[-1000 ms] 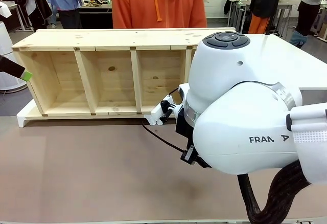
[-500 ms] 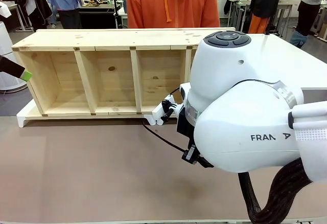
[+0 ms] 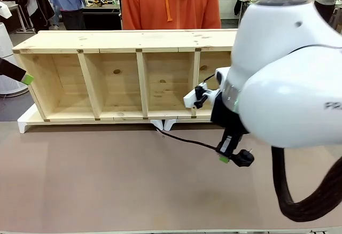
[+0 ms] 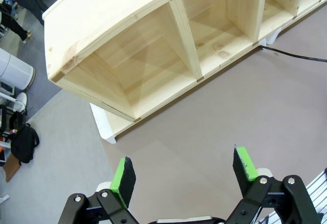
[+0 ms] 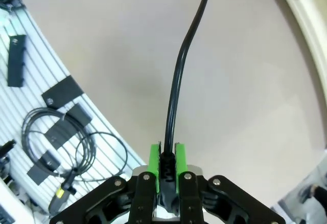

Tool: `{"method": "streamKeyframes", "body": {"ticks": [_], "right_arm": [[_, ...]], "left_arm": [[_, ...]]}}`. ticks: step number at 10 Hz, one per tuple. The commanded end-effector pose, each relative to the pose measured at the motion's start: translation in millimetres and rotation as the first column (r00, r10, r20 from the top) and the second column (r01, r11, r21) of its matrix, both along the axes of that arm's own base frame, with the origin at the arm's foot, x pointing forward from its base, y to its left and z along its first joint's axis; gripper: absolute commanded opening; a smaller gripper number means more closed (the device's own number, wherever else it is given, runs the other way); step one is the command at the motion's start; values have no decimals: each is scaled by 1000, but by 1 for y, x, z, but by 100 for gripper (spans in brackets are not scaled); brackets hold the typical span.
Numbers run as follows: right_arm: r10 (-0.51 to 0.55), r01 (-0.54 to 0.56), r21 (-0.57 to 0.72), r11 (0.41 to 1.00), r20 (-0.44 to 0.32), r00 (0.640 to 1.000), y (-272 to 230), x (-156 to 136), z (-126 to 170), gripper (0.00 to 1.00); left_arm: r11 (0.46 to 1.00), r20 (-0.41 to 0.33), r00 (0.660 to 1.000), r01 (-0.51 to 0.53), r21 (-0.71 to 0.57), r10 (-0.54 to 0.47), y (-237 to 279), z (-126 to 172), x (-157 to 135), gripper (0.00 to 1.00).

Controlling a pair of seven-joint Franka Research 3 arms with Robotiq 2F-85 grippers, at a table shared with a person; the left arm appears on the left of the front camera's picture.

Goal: Perform cable management.
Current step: Pull the grasped Power Cable to the location of the Power Strip.

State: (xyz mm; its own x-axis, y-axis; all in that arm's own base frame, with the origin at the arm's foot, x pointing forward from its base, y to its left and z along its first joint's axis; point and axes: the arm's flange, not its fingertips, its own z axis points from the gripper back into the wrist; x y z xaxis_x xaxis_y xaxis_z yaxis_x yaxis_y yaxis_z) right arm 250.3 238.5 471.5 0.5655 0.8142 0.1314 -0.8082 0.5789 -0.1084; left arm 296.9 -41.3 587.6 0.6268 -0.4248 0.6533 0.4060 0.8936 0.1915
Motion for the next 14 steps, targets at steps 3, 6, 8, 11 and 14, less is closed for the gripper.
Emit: {"method": "streamKeyframes", "body": {"ticks": [3, 6, 8, 11, 14], "right_arm": [[-89, 89, 69, 994, -8, 996, -107, -64, -27, 15], [-267, 263, 109, 959, 27, 963, -177, -70, -25, 15], [-349, 342, 141, 929, 33, 936, -210, -70, -26, 15], [-422, 408, 201, 891, 29, 906, -239, -62, -28, 15], [-429, 413, 232, 881, 22, 903, -241, -49, -33, 15]], "left_arm": [[1000, 1, 1000, -1, 0, 1, 0, 0, 1, 100], [1000, 1, 1000, -1, 0, 1, 0, 0, 1, 100], [1000, 1, 1000, -1, 0, 1, 0, 0, 1, 100], [1000, 1, 1000, -1, 0, 1, 0, 0, 1, 100], [1000, 1, 1000, -1, 0, 1, 0, 0, 1, 100]]}}
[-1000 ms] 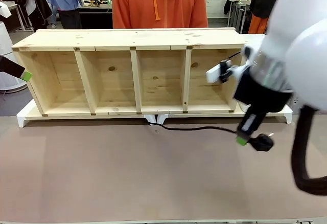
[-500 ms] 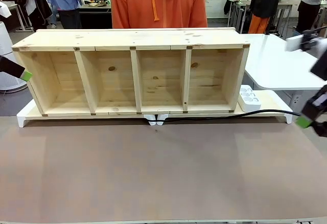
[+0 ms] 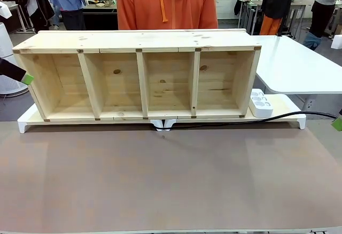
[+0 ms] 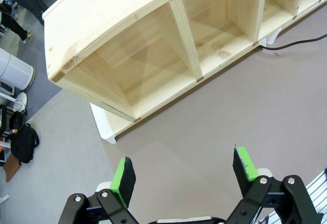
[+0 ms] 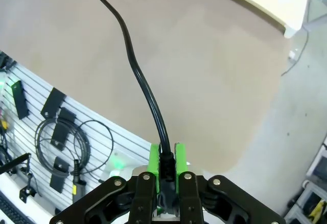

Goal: Perform cable management.
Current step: Pull the grasped Power Cable to the location of the Power Strip.

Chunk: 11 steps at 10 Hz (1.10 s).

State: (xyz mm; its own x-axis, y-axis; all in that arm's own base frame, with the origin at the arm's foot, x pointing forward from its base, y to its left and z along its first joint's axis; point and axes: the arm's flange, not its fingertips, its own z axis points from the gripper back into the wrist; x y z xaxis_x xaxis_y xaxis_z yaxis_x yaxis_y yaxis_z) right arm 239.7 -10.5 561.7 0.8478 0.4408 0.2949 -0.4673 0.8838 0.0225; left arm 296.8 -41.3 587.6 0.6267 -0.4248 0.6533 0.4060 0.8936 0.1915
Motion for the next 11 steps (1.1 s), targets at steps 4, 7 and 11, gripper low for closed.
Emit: {"method": "streamKeyframes", "body": {"ticks": [4, 7, 11], "right_arm": [[-16, 13, 22, 1000, 150, 989, 8, 4, -113, 15], [-26, 15, 50, 999, 247, 969, 7, 33, -108, 15], [-81, 74, 33, 997, 348, 934, 9, 77, -104, 15]], "left_arm": [[1000, 1, 1000, -1, 0, 1, 0, 0, 1, 100], [1000, 1, 1000, -1, 0, 1, 0, 0, 1, 100], [1000, 1, 1000, -1, 0, 1, 0, 0, 1, 100]]}}
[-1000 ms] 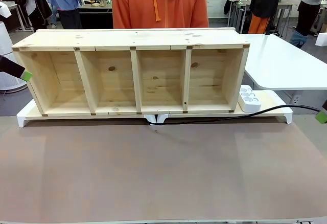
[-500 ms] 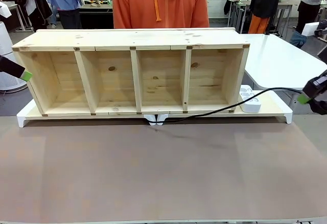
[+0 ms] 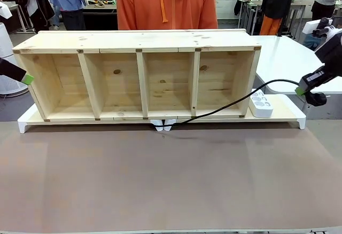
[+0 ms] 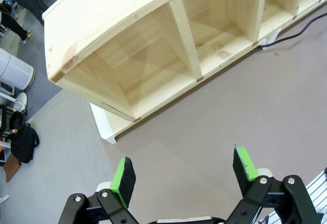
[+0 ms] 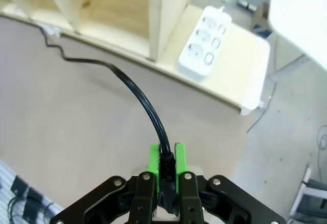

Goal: Perform cable management.
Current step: Pull the grasped Power Cable to the location of the Power Strip.

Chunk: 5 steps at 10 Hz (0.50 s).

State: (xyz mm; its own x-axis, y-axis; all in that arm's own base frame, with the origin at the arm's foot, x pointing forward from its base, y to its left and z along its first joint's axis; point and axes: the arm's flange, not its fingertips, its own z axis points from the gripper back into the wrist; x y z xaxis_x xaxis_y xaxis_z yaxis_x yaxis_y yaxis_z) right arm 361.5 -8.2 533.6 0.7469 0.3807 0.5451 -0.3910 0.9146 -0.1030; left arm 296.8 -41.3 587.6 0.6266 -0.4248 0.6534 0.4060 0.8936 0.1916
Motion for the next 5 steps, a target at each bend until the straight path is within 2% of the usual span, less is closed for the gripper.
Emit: {"method": "streamKeyframes", "body": {"ticks": [1, 3, 5], "right_arm": [[-13, 12, 15, 1000, 74, 997, 6, -32, -74, 15], [-22, 18, 38, 999, 96, 995, 6, -10, -66, 15], [-18, 15, 40, 999, 76, 997, 11, 13, -59, 15]], "left_arm": [[1000, 1, 1000, -1, 0, 1, 0, 0, 1, 100], [1000, 1, 1000, -1, 0, 1, 0, 0, 1, 100], [1000, 1, 1000, -1, 0, 1, 0, 0, 1, 100]]}}
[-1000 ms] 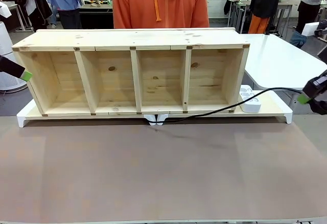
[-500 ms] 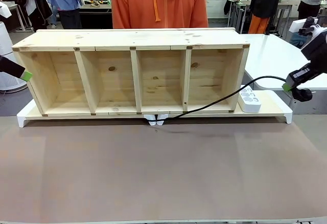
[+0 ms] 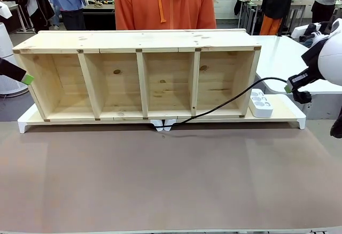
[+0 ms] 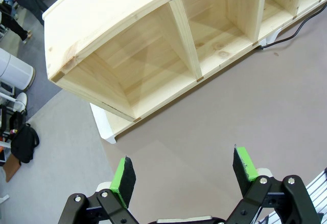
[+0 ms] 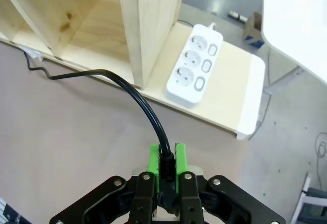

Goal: Perform cable management.
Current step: Pull the grasped Power Cable to the location of the Power Strip.

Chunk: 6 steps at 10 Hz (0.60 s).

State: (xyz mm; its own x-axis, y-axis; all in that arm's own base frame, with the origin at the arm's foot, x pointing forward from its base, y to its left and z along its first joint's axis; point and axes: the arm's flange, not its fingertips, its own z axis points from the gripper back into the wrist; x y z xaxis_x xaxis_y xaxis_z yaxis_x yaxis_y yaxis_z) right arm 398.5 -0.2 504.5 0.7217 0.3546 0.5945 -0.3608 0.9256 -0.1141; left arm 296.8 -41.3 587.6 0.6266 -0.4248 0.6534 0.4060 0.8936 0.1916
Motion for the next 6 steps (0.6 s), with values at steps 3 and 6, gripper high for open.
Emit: {"method": "streamKeyframes", "body": {"ticks": [3, 6], "right_arm": [[5, -5, 21, 1000, -20, 1000, 5, -5, -17, 15], [8, -8, -2, 1000, -17, 1000, 5, 4, -8, 15]], "left_arm": [[1000, 1, 1000, -1, 0, 1, 0, 0, 1, 100], [1000, 1, 1000, -1, 0, 1, 0, 0, 1, 100]]}}
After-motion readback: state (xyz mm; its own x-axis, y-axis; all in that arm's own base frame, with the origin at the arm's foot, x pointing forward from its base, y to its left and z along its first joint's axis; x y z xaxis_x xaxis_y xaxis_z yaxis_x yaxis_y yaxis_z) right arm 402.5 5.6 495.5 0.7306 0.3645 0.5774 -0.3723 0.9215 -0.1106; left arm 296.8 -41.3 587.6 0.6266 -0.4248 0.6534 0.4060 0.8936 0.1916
